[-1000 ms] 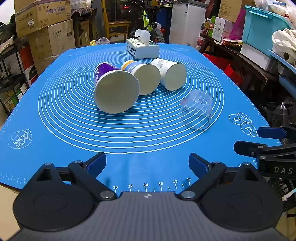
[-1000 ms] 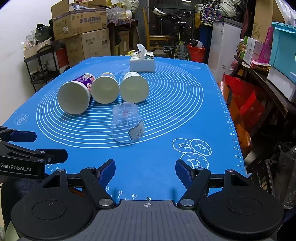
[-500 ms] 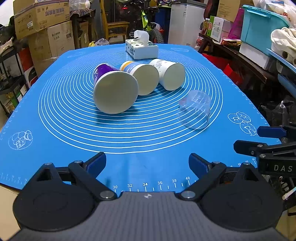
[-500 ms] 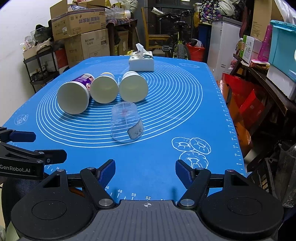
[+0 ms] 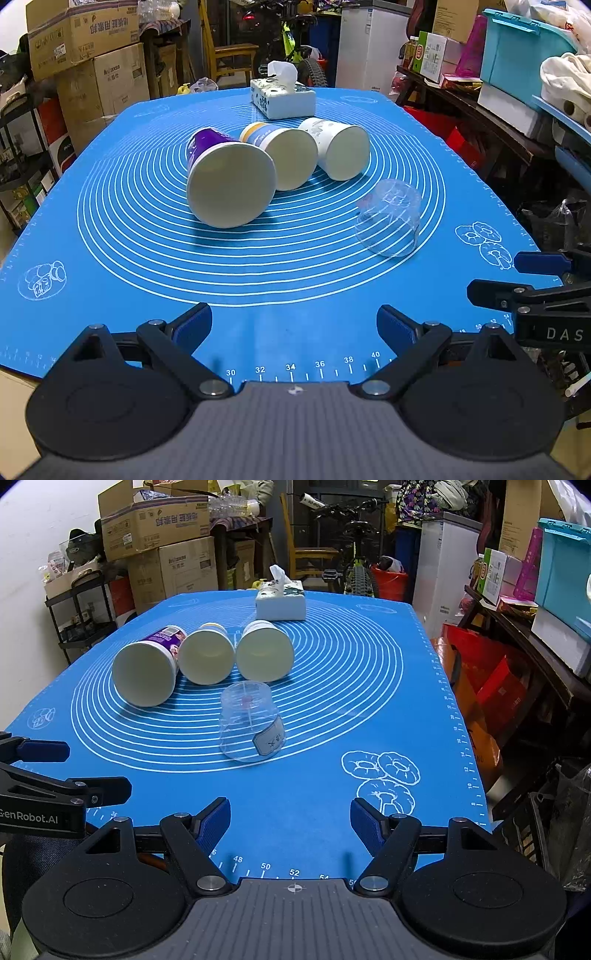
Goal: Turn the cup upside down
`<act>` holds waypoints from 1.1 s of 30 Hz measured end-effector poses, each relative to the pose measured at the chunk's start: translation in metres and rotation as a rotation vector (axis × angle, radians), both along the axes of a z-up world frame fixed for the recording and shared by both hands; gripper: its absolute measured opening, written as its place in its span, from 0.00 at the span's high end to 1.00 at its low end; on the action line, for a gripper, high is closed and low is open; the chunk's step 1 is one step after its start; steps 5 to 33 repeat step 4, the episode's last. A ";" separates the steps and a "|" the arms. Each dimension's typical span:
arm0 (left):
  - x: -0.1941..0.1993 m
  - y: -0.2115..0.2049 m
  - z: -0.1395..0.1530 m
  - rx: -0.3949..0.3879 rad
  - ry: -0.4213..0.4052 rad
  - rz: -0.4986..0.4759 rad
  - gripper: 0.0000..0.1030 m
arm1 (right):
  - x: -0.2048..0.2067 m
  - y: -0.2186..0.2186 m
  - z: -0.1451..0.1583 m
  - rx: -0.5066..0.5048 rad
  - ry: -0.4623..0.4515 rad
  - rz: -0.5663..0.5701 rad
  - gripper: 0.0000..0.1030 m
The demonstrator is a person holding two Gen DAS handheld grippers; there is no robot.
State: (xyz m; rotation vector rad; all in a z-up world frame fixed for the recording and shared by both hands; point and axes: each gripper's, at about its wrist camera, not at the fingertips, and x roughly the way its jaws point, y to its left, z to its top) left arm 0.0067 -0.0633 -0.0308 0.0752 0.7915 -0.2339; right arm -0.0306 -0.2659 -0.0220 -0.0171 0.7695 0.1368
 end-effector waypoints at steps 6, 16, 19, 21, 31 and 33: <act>0.001 -0.001 0.000 0.003 0.000 -0.005 0.08 | -0.001 -0.001 -0.002 0.002 0.002 -0.002 0.26; 0.001 -0.001 0.000 0.003 0.000 -0.005 0.08 | -0.001 -0.001 -0.002 0.002 0.002 -0.002 0.26; 0.001 -0.001 0.000 0.003 0.000 -0.005 0.08 | -0.001 -0.001 -0.002 0.002 0.002 -0.002 0.26; 0.001 -0.001 0.000 0.003 0.000 -0.005 0.08 | -0.001 -0.001 -0.002 0.002 0.002 -0.002 0.26; 0.001 -0.001 0.000 0.003 0.000 -0.005 0.08 | -0.001 -0.001 -0.002 0.002 0.002 -0.002 0.26; 0.001 -0.001 0.000 0.003 0.000 -0.005 0.08 | -0.001 -0.001 -0.002 0.002 0.002 -0.002 0.26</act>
